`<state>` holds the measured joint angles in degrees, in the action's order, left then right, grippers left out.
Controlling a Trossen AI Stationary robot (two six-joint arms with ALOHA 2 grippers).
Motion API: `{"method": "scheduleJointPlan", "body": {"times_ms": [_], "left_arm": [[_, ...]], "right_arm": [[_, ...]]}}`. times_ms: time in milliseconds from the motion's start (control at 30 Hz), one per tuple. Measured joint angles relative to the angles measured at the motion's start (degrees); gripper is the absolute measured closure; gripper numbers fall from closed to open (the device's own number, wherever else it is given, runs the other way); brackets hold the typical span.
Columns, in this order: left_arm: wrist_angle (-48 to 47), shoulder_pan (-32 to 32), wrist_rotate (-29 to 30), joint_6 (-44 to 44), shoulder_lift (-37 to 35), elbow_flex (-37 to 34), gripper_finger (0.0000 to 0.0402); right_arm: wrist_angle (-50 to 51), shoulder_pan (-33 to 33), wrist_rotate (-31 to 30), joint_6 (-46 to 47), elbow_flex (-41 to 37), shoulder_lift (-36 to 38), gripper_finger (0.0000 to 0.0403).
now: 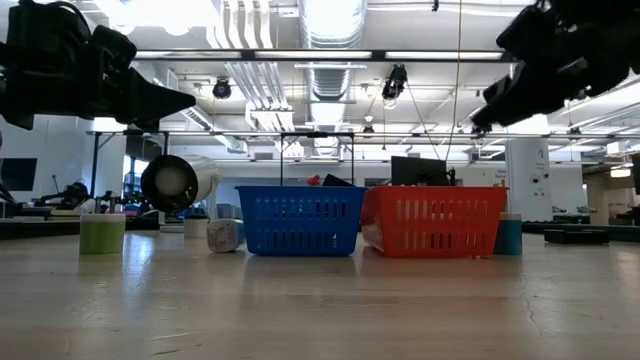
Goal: Sort adapters and digital timers
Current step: Put the right light blue charger adaptor into the red bin
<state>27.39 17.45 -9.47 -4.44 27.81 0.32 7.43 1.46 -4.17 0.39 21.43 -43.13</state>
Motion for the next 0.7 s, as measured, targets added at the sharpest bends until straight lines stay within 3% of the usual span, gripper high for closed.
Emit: {"method": "scheduleJointPlan", "body": {"times_ms": [433,700], "left_arm": [[-0.05,0.00,0.00,0.21,0.04,0.00,0.0392],[-0.23,0.00,0.02,-0.30,0.04,0.00,0.0392]], "right_arm": [[10.37,0.04,10.95,-4.27,8.41,-11.60,0.0230],[10.40,0.02,11.80,-6.62,8.20,-19.07,0.0186]]}}
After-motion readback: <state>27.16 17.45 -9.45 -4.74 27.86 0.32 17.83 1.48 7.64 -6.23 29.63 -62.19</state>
